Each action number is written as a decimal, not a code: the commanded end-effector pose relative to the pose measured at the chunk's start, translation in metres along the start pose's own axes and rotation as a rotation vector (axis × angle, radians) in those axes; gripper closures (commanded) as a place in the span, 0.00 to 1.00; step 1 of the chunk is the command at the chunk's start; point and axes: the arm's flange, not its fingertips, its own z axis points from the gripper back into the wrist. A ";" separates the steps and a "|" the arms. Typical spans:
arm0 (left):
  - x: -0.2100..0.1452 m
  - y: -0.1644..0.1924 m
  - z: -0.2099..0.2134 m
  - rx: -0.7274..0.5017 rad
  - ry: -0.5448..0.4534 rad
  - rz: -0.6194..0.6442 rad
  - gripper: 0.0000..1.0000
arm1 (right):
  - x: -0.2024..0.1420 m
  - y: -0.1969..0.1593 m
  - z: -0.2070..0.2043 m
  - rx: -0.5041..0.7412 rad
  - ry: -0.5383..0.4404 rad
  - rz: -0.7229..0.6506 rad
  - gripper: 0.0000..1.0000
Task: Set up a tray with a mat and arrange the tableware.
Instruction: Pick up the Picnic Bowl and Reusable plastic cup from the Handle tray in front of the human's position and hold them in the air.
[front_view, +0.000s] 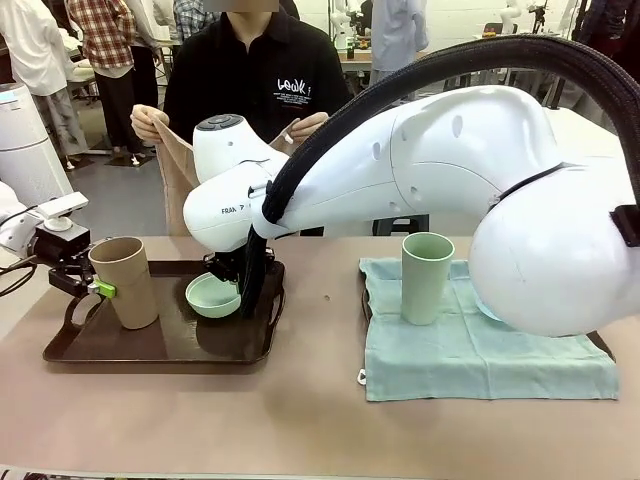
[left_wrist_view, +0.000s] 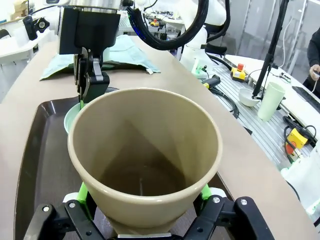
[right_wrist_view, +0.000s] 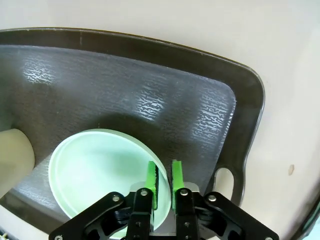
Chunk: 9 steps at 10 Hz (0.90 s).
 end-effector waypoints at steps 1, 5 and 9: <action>-0.002 0.001 0.005 0.009 -0.015 -0.029 0.69 | 0.007 0.004 0.000 -0.022 -0.019 -0.001 1.00; 0.006 -0.003 0.013 0.003 -0.026 -0.029 1.00 | 0.000 0.003 0.019 -0.015 -0.016 -0.030 1.00; 0.108 -0.060 0.077 -0.013 -0.080 -0.247 1.00 | -0.065 -0.002 0.163 0.071 -0.150 0.031 1.00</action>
